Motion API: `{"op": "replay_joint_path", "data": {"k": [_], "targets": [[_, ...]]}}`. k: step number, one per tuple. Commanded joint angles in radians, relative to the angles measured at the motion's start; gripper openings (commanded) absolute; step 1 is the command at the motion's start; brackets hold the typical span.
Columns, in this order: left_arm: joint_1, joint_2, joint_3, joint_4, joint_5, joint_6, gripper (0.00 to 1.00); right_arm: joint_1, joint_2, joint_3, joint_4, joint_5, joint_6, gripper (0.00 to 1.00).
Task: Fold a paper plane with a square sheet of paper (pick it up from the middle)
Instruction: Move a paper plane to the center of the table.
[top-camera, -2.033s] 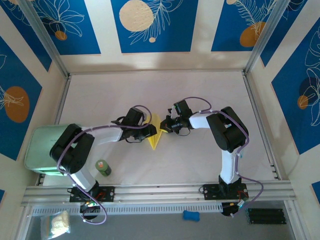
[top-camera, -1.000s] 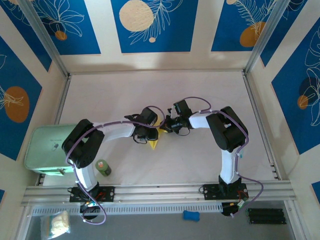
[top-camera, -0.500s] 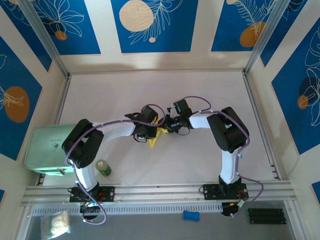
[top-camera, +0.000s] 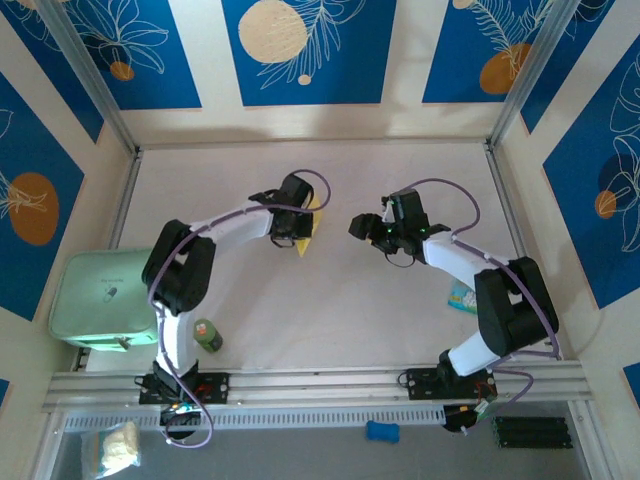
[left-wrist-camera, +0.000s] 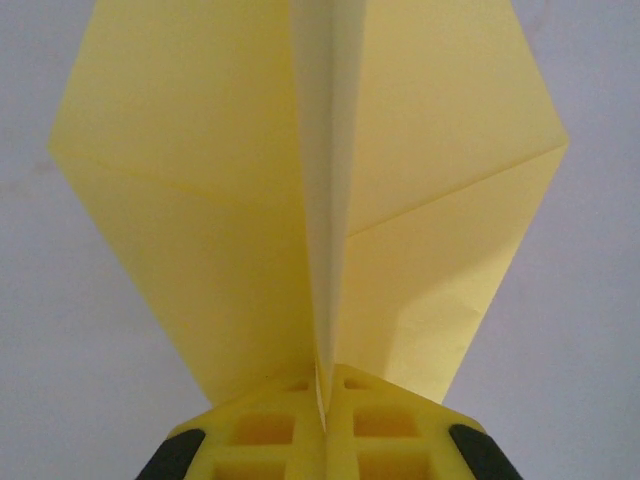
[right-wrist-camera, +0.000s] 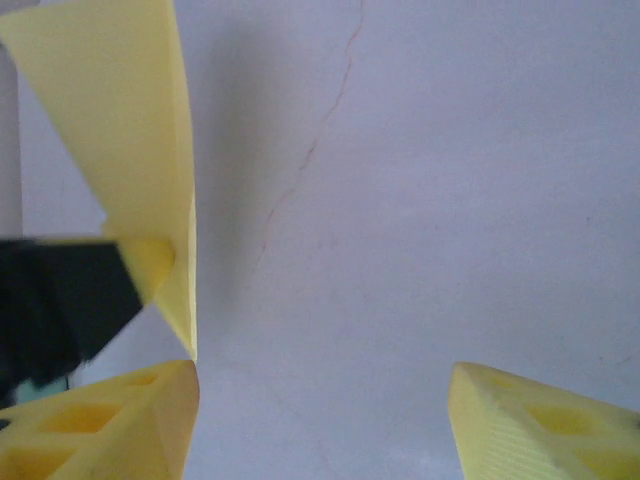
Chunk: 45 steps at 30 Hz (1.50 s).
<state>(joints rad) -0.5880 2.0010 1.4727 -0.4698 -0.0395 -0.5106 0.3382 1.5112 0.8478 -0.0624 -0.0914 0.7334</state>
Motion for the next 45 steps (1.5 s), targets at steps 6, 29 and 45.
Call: {"op": "replay_joint_path", "data": {"k": [6,29,45], "targets": [[0.029,0.192,0.241,-0.112,-0.069,0.064,0.06,-0.001,-0.05,-0.013,-0.097,0.064,-0.07,0.7],[0.022,0.329,0.371,-0.199,-0.136,0.039,0.35,-0.011,-0.032,-0.025,-0.084,0.002,-0.04,0.69],[0.011,0.414,0.445,-0.262,-0.18,-0.039,0.51,-0.011,-0.024,-0.029,-0.085,0.012,-0.046,0.7]]}}
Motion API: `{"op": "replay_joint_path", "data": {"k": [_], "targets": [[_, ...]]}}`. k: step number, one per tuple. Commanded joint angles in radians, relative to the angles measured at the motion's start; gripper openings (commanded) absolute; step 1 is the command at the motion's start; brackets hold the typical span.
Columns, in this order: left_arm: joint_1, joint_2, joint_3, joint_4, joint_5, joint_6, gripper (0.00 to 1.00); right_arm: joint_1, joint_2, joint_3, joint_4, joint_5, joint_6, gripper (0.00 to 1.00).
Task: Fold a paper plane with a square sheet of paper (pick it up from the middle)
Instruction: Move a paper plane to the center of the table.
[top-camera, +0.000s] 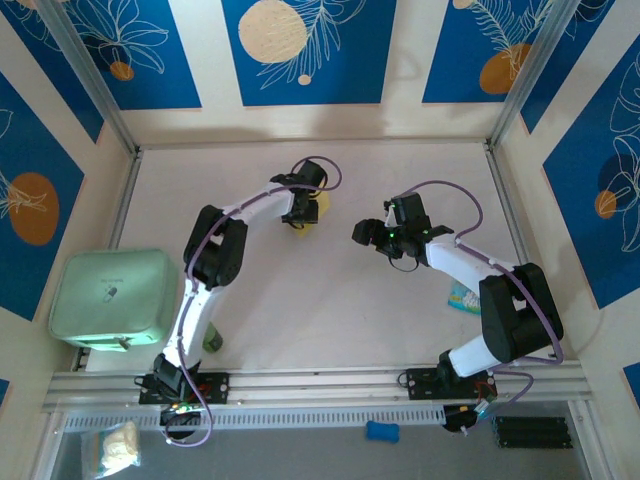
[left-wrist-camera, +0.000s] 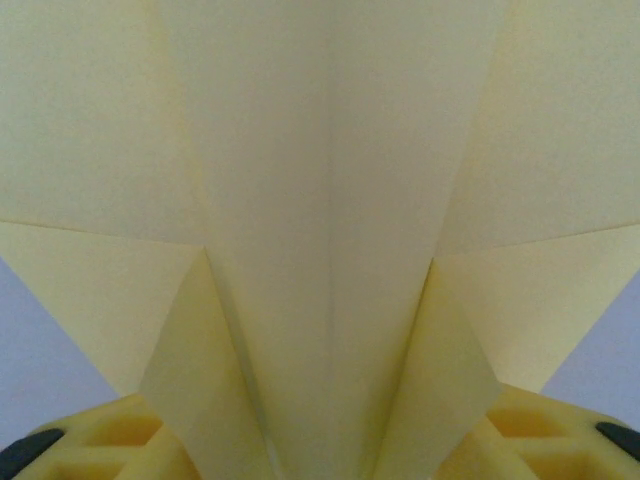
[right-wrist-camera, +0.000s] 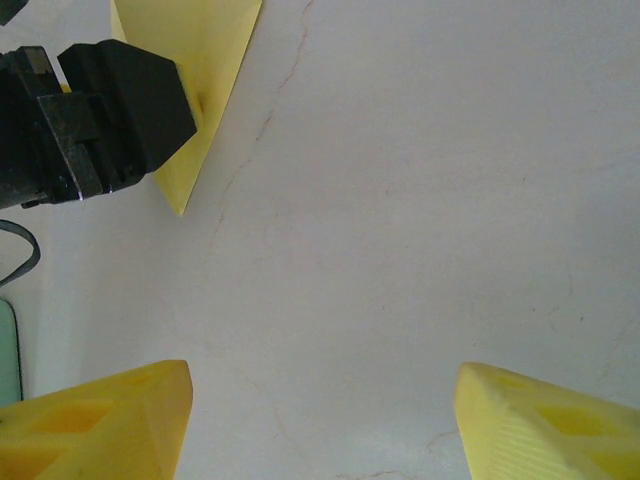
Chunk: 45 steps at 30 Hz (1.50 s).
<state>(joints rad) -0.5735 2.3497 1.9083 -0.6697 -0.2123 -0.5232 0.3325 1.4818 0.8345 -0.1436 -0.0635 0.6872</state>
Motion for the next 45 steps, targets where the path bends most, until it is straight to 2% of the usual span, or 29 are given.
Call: {"op": "replay_joint_path", "data": {"k": [1,15,19,22,32,35,38,41,45], "targets": [[-0.004,0.068,0.016,-0.063,-0.008,-0.033,0.52,-0.006,0.005,-0.015,-0.003,-0.016,0.0,0.7],[-0.004,-0.031,0.068,-0.047,0.002,-0.097,0.36,-0.006,0.012,0.005,-0.006,-0.025,-0.002,0.7],[-0.004,-0.055,0.065,-0.054,-0.01,-0.108,0.36,-0.007,0.013,0.009,-0.007,-0.026,0.0,0.7],[-0.004,-0.088,0.058,-0.057,-0.016,-0.119,0.4,-0.008,0.006,0.017,-0.018,-0.015,0.002,0.7],[-0.004,-0.291,-0.06,-0.003,-0.016,-0.136,0.46,-0.019,-0.077,0.09,-0.112,0.099,-0.048,0.77],[-0.005,-0.404,-0.144,0.04,-0.059,-0.118,0.49,-0.026,-0.123,0.122,-0.148,0.169,-0.1,0.81],[-0.003,-0.551,-0.263,0.107,-0.141,-0.069,0.54,-0.034,-0.179,0.141,-0.163,0.254,-0.167,0.9],[0.005,-0.715,-0.441,0.229,-0.218,0.009,0.7,-0.048,-0.233,0.141,-0.154,0.323,-0.233,1.0],[0.024,-0.935,-0.75,0.472,-0.352,0.142,0.92,-0.063,-0.29,0.116,-0.126,0.407,-0.293,0.99]]}}
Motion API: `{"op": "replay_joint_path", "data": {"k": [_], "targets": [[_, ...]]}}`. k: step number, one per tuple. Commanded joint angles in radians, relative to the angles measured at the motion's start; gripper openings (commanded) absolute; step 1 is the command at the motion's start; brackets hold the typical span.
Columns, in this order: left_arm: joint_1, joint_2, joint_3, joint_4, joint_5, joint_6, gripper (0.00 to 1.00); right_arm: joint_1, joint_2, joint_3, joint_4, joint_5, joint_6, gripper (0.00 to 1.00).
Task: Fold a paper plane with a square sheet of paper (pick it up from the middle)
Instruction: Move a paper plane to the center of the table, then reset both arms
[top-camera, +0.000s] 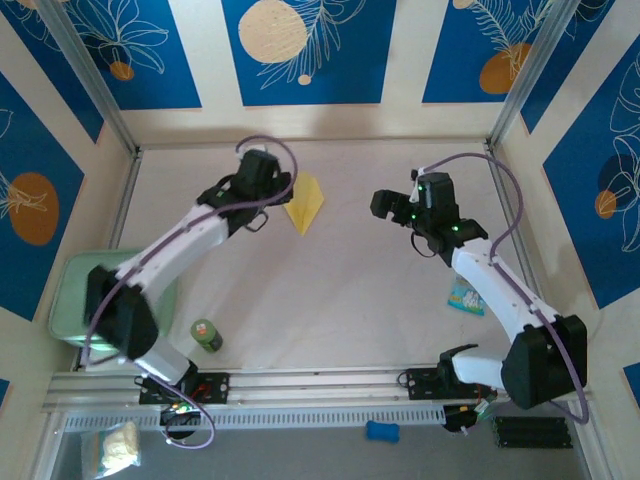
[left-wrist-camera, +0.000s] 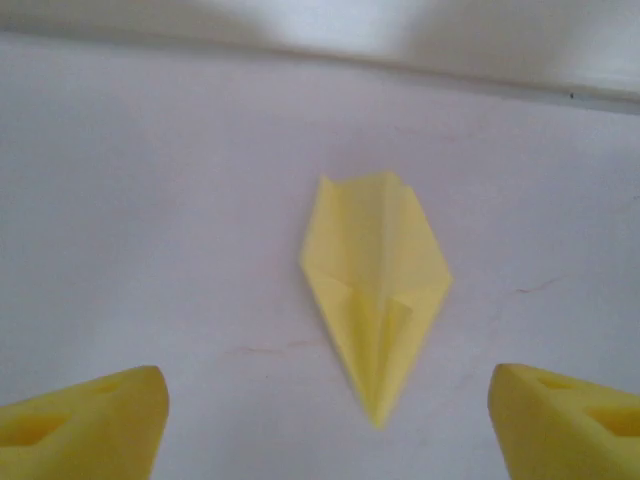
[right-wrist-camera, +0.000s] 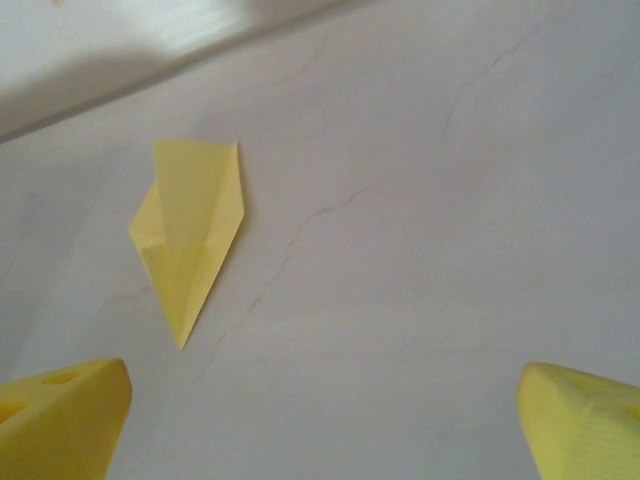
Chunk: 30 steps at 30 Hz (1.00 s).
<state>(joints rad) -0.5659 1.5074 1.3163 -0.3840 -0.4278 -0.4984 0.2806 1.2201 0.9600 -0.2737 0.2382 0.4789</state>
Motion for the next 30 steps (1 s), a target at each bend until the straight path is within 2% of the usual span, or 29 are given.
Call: {"op": "replay_joint_path", "data": {"k": [1,3,7,11,14,18,20,25,30], "targets": [[0.022,-0.136,-0.217,0.244,-0.149,0.15,0.94,-0.015,-0.037,-0.018,0.012,0.131,-0.09,0.99],[0.045,-0.226,-0.358,0.348,-0.167,0.202,1.0,-0.024,-0.058,-0.049,0.036,0.187,-0.1,0.99],[0.093,-0.363,-0.565,0.48,-0.217,0.241,0.99,-0.067,-0.089,-0.142,0.114,0.247,-0.105,0.99],[0.124,-0.445,-0.745,0.63,-0.282,0.351,1.0,-0.13,-0.105,-0.272,0.242,0.247,-0.112,0.99],[0.16,-0.457,-0.825,0.694,-0.281,0.442,1.0,-0.17,-0.105,-0.353,0.334,0.232,-0.119,0.99],[0.247,-0.415,-0.902,0.765,-0.167,0.483,0.99,-0.175,-0.086,-0.475,0.529,0.236,-0.183,0.99],[0.291,-0.374,-0.945,0.85,-0.067,0.503,0.99,-0.175,-0.065,-0.521,0.619,0.225,-0.215,0.99],[0.39,-0.249,-1.012,1.084,0.138,0.516,0.99,-0.176,-0.003,-0.575,0.751,0.167,-0.283,0.99],[0.443,-0.172,-1.011,1.218,0.316,0.549,0.99,-0.183,0.069,-0.584,0.887,0.128,-0.327,0.99]]}}
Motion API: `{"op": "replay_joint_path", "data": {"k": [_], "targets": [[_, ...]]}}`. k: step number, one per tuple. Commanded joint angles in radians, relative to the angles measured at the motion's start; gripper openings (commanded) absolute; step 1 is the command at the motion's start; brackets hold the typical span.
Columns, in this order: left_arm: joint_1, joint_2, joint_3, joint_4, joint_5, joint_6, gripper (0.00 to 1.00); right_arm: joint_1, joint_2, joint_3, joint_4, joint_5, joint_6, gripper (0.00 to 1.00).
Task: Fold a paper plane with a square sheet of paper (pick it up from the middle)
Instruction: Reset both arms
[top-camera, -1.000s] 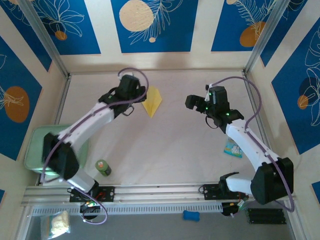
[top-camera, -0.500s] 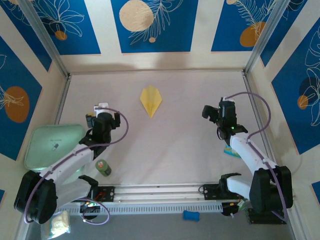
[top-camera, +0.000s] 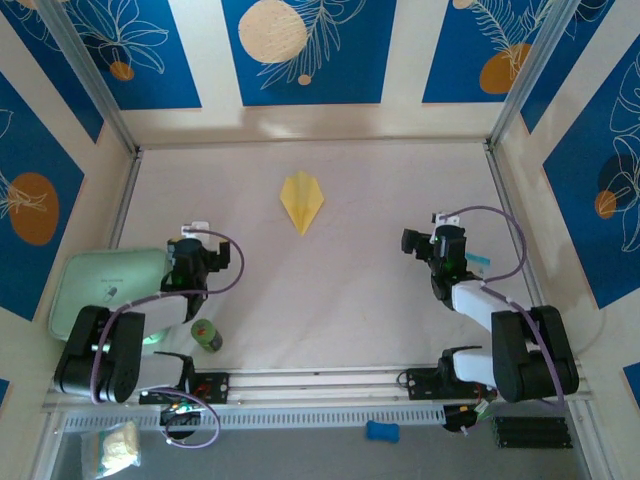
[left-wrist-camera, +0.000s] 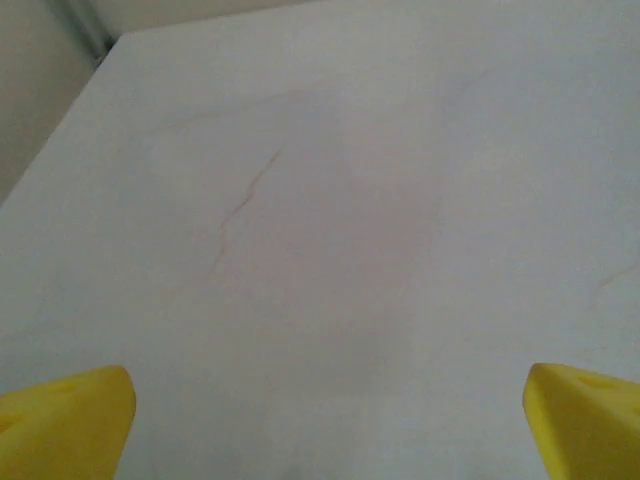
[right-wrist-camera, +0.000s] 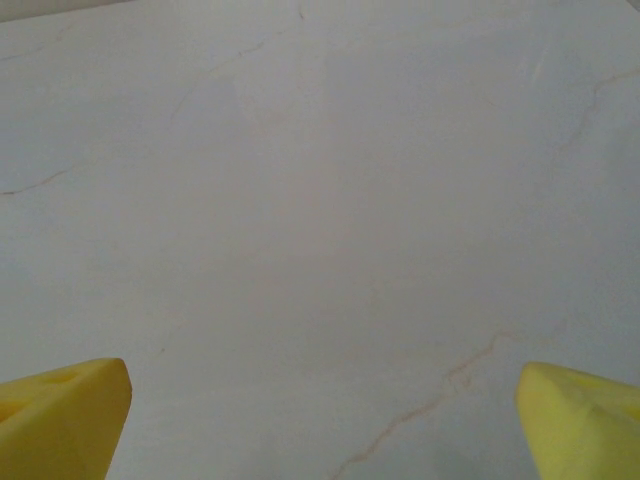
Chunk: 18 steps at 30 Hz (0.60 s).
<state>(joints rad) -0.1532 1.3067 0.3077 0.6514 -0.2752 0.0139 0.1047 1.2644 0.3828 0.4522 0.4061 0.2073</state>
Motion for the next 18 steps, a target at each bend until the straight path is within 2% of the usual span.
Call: {"op": "replay_joint_path", "data": {"k": [1,8,12,17,18], "targets": [[0.042,0.039,0.004,0.186,0.195,0.039,0.99,-0.013,0.04,-0.003,0.185,-0.058,-0.065,0.99],[0.123,0.187,0.01,0.338,0.308,0.004,0.99,-0.054,0.137,0.009,0.298,-0.171,-0.106,0.99],[0.135,0.256,0.014,0.393,0.333,-0.005,0.99,-0.06,0.191,0.01,0.348,-0.203,-0.117,0.99],[0.136,0.257,0.057,0.301,0.35,0.006,1.0,-0.071,0.265,0.011,0.417,-0.217,-0.104,0.99],[0.127,0.26,0.075,0.276,0.335,0.017,0.99,-0.077,0.253,0.02,0.371,-0.226,-0.101,0.99]]}}
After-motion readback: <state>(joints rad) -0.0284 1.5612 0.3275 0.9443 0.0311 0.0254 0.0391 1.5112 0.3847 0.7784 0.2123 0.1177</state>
